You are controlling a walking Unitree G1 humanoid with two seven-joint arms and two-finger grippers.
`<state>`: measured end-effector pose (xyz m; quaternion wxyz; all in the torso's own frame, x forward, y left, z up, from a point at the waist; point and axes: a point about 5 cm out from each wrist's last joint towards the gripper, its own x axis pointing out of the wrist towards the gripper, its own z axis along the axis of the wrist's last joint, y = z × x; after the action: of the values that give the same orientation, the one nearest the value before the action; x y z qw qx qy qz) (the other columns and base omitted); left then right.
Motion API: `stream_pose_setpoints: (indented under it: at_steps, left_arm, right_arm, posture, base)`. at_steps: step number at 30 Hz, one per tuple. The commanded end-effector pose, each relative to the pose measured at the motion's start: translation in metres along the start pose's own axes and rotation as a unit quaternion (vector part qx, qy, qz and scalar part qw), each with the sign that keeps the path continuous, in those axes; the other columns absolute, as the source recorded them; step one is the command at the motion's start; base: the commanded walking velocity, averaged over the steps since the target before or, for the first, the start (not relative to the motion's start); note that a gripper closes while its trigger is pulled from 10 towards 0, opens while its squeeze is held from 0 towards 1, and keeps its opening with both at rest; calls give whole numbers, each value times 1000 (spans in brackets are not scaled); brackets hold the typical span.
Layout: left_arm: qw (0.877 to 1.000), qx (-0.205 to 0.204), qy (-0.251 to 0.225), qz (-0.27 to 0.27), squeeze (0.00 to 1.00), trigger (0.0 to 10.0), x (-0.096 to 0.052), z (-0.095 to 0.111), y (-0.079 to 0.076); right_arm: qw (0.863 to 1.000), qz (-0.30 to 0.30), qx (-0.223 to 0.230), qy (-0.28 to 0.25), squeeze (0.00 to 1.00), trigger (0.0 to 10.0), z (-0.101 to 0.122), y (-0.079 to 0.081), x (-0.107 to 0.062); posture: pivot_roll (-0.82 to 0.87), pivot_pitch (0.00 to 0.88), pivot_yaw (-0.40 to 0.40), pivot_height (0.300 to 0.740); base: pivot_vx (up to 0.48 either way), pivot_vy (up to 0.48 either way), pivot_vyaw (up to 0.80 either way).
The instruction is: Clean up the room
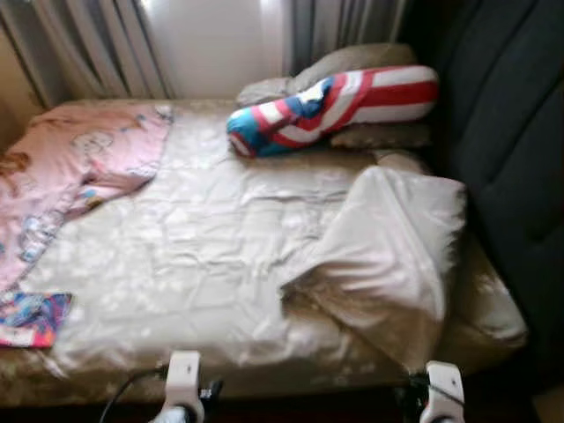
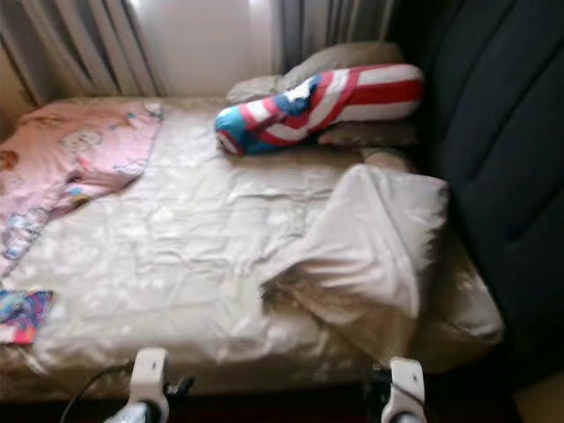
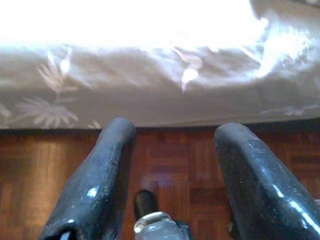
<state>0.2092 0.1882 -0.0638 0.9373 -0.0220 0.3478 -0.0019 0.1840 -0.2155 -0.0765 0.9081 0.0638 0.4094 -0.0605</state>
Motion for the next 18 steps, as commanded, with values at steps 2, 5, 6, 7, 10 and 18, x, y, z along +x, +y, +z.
stream_pose_setpoints:
  at_steps: [2,5,6,7,10,18]
  left_arm:
    - [1000,6,19,9,0,10000,-4,-9,8]
    - [1000,6,19,9,0,10000,-4,-9,7]
    - [1000,7,19,9,0,10000,-4,-9,7]
    - [1000,6,19,8,0,10000,-4,-9,7]
    - [1000,12,20,8,0,10000,-4,-9,7]
    - [1000,1,15,15,0,10000,-4,-8,8]
  right_arm:
    - [1000,8,6,2,0,10000,-2,8,1]
    - [1000,8,6,2,0,10000,-2,8,1]
    - [1000,7,6,3,0,10000,-2,8,1]
    - [1000,7,6,3,0,10000,-2,7,1]
    - [1000,7,7,3,0,10000,-3,7,1]
    - [1000,9,3,5,0,10000,-3,6,0]
  posture:
    - [-52,31,12,740]
    - [-51,32,13,740]
    - [-54,28,13,740]
    - [-54,26,13,740]
    - [-53,18,12,740]
    - [-45,19,0,740]
  base:
    - [0,-287,0]
    - [0,-309,0]
    - [0,-304,0]
    - [0,-304,0]
    - [0,-316,0]
    - [0,-234,0]
